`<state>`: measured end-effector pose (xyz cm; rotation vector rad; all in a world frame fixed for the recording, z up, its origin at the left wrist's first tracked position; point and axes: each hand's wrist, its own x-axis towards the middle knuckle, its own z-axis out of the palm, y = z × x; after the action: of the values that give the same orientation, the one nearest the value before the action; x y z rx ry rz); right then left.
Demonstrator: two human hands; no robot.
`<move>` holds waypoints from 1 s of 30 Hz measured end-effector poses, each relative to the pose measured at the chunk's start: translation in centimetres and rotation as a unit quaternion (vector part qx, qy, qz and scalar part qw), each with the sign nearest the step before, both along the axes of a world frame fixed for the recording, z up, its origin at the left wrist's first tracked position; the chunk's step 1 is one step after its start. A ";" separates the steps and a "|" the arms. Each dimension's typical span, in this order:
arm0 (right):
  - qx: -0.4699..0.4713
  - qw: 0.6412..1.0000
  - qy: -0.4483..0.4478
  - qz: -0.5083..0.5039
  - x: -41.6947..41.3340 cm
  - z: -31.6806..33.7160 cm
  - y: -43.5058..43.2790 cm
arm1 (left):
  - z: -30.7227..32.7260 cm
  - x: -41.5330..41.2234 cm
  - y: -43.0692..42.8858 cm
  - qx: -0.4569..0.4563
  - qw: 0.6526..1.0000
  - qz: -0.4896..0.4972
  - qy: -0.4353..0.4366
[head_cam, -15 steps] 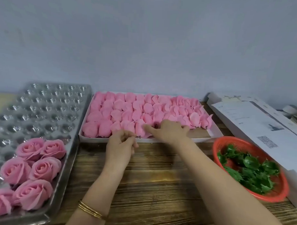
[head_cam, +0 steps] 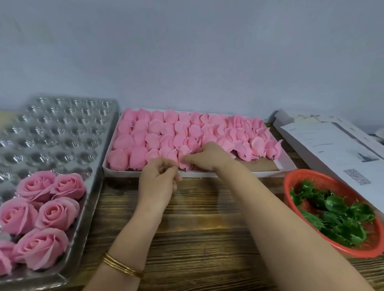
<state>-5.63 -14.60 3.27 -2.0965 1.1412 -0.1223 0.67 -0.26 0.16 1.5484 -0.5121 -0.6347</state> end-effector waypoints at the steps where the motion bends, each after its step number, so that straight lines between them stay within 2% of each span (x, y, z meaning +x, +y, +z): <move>1: -0.001 1.000 -0.008 -0.013 0.2 -0.1 0.1 | 0.0 0.0 0.0 0.002 1.000 -0.001 0.000; 10: 0.017 0.998 -0.018 -0.056 1.3 0.0 0.7 | 0.3 0.1 -0.1 0.013 1.000 -0.003 0.011; 20: -0.015 0.997 -0.012 -0.081 1.2 -0.1 0.9 | 0.4 0.3 -0.2 0.017 1.000 0.000 0.021; 26: 0.010 0.995 -0.040 -0.088 0.1 0.5 0.7 | 0.9 0.4 0.1 0.020 0.999 -0.019 0.042; 30: 0.021 0.993 -0.072 -0.090 -1.4 1.5 1.1 | 1.1 0.3 0.2 0.017 0.995 -0.064 0.072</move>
<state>-7.03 -13.49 4.82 -1.9117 1.2330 -0.3269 0.92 -0.05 1.28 1.4979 -0.4959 -0.8511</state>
